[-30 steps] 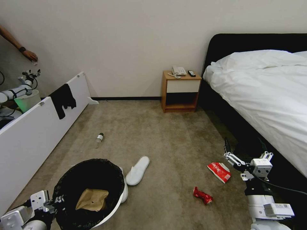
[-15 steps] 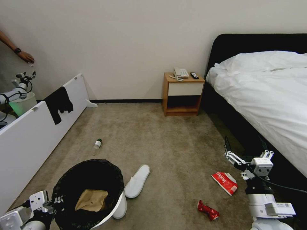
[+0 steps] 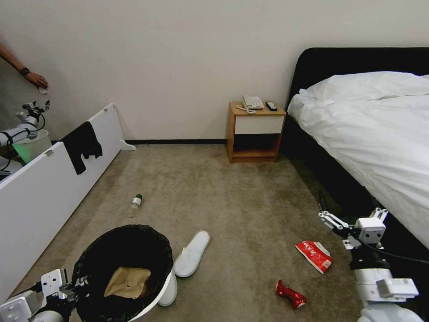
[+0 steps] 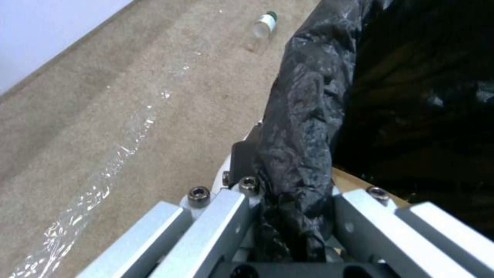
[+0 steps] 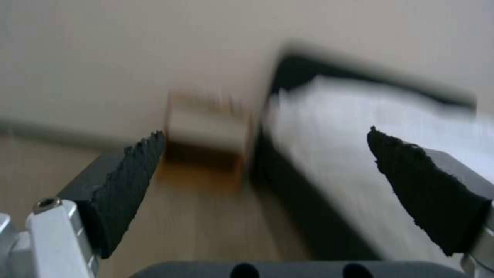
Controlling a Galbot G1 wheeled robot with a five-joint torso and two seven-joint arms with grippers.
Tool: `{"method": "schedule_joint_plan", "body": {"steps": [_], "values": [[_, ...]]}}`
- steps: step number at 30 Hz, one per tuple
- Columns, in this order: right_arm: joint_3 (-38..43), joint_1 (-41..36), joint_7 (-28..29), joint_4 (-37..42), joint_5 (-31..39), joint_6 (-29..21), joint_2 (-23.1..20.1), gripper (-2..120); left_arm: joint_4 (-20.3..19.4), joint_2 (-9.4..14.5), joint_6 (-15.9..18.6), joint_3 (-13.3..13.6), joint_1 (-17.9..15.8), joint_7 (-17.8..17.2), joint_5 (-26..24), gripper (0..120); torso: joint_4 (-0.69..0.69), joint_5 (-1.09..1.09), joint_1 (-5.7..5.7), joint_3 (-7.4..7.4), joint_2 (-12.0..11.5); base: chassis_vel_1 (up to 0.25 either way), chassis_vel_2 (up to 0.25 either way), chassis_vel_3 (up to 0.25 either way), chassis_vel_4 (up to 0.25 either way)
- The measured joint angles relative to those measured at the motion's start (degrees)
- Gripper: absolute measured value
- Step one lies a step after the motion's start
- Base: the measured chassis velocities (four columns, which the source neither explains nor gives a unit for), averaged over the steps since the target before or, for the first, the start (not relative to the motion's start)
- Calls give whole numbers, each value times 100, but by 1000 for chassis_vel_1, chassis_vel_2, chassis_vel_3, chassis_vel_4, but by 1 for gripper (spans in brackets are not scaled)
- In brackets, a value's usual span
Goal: Pick up the trash bin, then pick up the garbage from the floor and place it into the trash bin.
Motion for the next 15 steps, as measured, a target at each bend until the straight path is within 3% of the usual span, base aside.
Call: {"method": "schedule_joint_plan", "body": {"steps": [2,3,5,9,10,11,13,14,15], "values": [[130,-126,271,37,782,-821,-430,100,29,2,-8,-3,-3,9,-5,2,0,0,0,0,0,0,0,0,0],[130,-126,271,37,782,-821,-430,100,29,2,-8,-3,-3,9,-5,2,0,0,0,0,0,0,0,0,0],[190,-138,454,56,1286,-1421,-716,100,48,3,-12,-3,-5,15,-6,2,1,1,0,0,0,0,0,0,0],[172,-102,622,73,1744,-1884,-978,100,61,3,-15,-4,-12,17,-11,2,2,0,-1,0,0,0,0,0,0],[119,-49,744,83,2062,-2197,-1138,100,68,6,-17,-6,-13,18,-17,2,1,1,0,0,0,0,0,0,0],[119,-49,744,83,2062,-2197,-1138,100,68,6,-17,-6,-13,18,-17,2,1,1,0,0,0,0,0,0,0],[-30,109,934,91,2850,-2959,-1546,100,96,37,-23,-11,-13,20,-24,2,2,0,0,0,0,0,0,0,0],[-30,109,934,91,2850,-2959,-1546,100,96,37,-23,-11,-13,20,-24,2,2,0,0,0,0,0,0,0,0],[-123,200,963,72,3183,-3280,-1722,100,111,49,-23,-11,-16,23,-28,2,2,1,0,0,0,0,0,0,0]]}}
